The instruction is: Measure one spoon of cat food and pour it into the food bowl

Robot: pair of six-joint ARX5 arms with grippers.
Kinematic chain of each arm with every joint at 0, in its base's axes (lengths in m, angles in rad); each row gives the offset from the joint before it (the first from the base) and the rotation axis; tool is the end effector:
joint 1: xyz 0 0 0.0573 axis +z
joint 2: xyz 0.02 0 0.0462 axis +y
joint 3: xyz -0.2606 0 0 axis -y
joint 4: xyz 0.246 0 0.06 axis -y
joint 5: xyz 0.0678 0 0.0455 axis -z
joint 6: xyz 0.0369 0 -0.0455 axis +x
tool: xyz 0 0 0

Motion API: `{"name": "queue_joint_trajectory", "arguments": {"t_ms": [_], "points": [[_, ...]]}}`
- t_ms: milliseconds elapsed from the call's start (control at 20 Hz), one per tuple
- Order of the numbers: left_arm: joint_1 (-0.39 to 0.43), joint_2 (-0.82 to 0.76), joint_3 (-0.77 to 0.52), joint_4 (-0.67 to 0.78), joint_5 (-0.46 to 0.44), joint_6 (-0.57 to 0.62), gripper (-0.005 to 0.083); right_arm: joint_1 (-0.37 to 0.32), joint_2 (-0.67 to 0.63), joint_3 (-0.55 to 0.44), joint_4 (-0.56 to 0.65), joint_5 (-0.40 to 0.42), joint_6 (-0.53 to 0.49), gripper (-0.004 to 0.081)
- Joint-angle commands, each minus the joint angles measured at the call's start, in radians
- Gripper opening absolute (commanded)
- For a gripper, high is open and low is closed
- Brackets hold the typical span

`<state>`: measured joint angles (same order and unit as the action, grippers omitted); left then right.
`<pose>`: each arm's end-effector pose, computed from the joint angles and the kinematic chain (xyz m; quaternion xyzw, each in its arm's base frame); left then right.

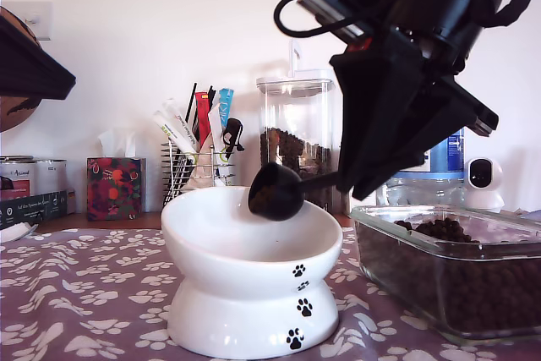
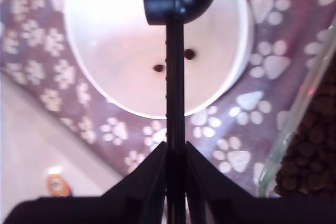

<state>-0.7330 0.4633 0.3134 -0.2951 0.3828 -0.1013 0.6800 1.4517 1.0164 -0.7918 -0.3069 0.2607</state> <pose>0.0883 -0.0980 0.1986 -0.0035 0.2432 -0.5047 0.8283 0.2046 0.1798 0.2160 -0.0123 0.6113 0.3104 0.7278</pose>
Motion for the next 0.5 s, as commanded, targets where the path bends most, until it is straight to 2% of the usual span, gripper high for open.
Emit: {"name": "queue_joint_trajectory", "arguments": {"t_ms": [0, 450], "points": [[-0.003, -0.001, 0.000, 0.003, 0.002, 0.001, -0.0019, 0.029, 0.011, 0.013, 0.011, 0.077, -0.006, -0.0012], [-0.003, -0.001, 0.000, -0.001, 0.002, -0.003, -0.0019, 0.206, 0.011, 0.013, -0.008, 0.489, -0.086, -0.0012]]}}
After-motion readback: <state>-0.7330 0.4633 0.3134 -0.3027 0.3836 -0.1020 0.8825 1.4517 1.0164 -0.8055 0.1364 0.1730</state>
